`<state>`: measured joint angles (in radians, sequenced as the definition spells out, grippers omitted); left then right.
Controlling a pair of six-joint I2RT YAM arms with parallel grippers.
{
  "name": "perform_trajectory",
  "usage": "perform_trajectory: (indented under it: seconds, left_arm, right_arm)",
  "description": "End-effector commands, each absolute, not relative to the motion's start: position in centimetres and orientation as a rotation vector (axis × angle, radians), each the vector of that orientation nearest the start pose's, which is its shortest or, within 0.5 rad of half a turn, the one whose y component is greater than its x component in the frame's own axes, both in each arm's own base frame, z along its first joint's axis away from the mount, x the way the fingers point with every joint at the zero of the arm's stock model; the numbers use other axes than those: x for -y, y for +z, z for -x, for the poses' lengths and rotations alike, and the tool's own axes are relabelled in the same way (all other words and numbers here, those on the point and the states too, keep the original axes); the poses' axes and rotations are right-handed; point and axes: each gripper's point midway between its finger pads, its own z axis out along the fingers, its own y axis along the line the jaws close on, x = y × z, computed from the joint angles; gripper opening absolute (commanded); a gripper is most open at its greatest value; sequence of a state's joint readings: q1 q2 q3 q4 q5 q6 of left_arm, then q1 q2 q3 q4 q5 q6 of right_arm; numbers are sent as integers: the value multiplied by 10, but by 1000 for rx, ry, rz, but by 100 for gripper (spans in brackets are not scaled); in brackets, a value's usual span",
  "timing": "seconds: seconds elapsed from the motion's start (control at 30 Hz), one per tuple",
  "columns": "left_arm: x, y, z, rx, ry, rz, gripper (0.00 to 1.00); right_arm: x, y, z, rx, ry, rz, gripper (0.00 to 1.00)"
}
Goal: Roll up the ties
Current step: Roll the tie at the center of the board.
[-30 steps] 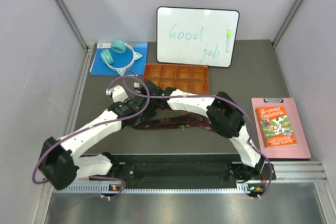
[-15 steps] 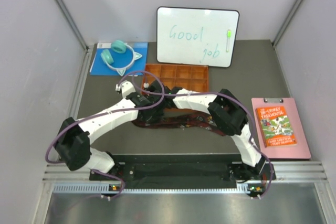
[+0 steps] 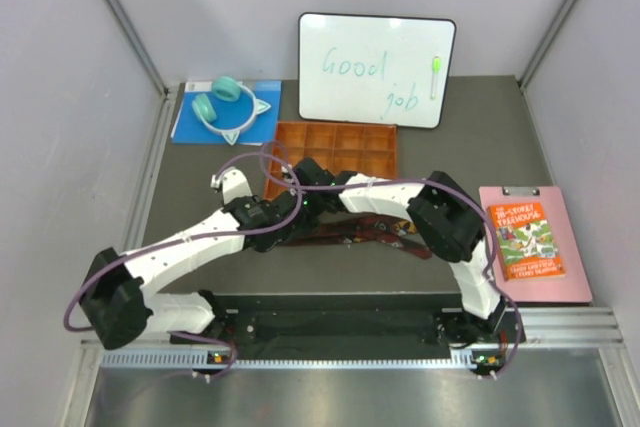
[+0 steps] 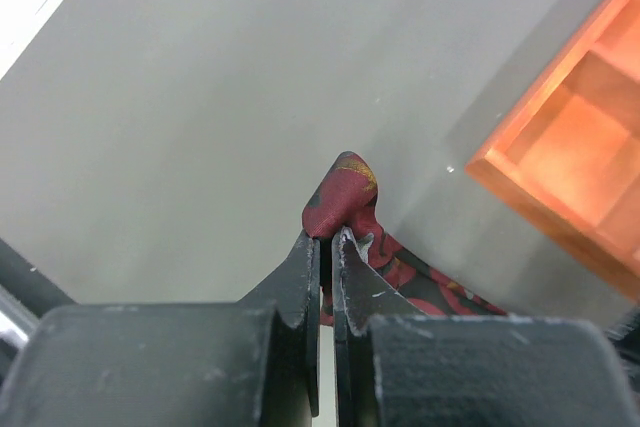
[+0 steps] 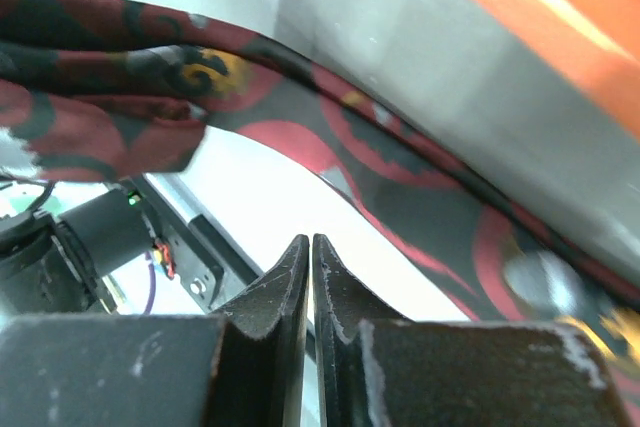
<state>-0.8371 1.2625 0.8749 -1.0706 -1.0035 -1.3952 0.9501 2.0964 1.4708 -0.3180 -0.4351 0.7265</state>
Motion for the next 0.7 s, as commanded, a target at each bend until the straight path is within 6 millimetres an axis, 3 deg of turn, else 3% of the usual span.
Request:
perform_trajectory:
  seconds: [0.0,0.2,0.43,0.67]
  left_arm:
    - [66,143,-237,-2005,331,659,0]
    - [65,146,-236,-2003,314,652,0]
    - [66,144,-237,-2003,283,649,0]
    - [71,146,-242,-2010,270,628,0]
  right_arm:
    - [-453,99,-217,-2659,1215,490,6]
    - [-460,109,-207,-2652,1384,459,7]
    - [-489,132,-200,-2625,1479,481,8]
    - [-518,121,-193,-2659,1560,464,8]
